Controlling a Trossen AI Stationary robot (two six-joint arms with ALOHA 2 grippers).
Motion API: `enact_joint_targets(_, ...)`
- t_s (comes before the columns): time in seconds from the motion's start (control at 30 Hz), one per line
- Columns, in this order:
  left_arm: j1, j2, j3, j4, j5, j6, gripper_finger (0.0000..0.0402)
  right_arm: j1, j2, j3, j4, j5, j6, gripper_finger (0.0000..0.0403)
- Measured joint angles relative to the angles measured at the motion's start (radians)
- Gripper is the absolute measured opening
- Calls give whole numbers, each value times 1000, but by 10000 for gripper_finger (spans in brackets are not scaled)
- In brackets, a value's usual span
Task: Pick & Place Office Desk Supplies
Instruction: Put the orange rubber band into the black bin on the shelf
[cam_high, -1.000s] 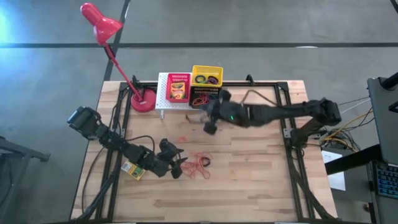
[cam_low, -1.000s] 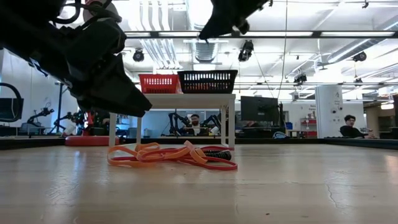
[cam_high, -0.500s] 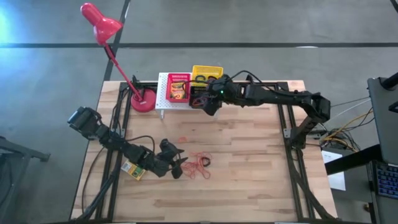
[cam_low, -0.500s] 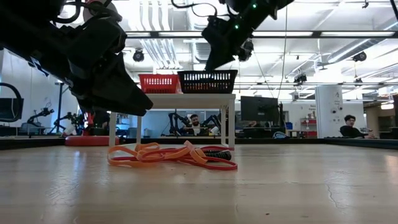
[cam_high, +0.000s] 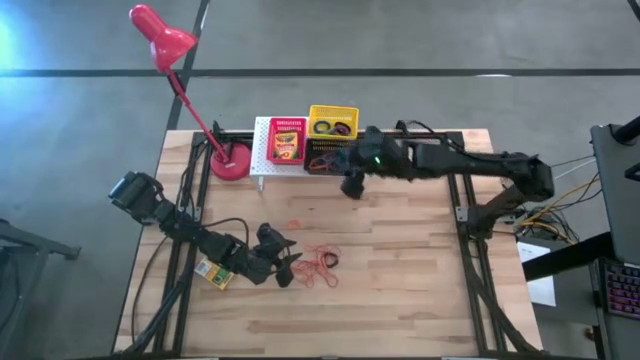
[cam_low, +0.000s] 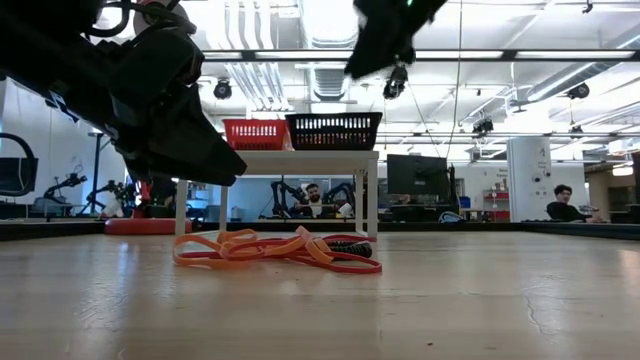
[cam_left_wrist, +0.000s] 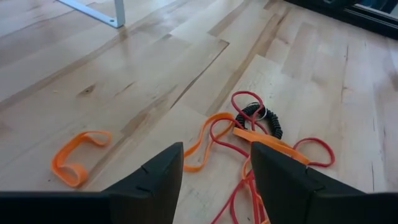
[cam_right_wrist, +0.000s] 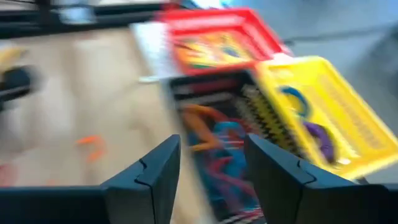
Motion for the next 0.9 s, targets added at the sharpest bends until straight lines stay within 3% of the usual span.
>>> enact_joint_targets(0.1,0,0,0,0,0,0,193,107,-57,-55,6,23,1,167)
enact_joint_targets(0.27,4,0,0,-4,-2,-28,192,315,-117,-219,57,191,112,153)
enact_joint_targets(0.5,43,0,0,-48,-4,-117,192,535,-100,-534,417,252,251,139)
enact_joint_targets(0.7,99,0,0,-146,12,-261,192,589,20,-722,811,253,348,134)
enact_joint_targets(0.9,147,0,0,-230,53,-356,192,569,165,-772,1058,263,359,136)
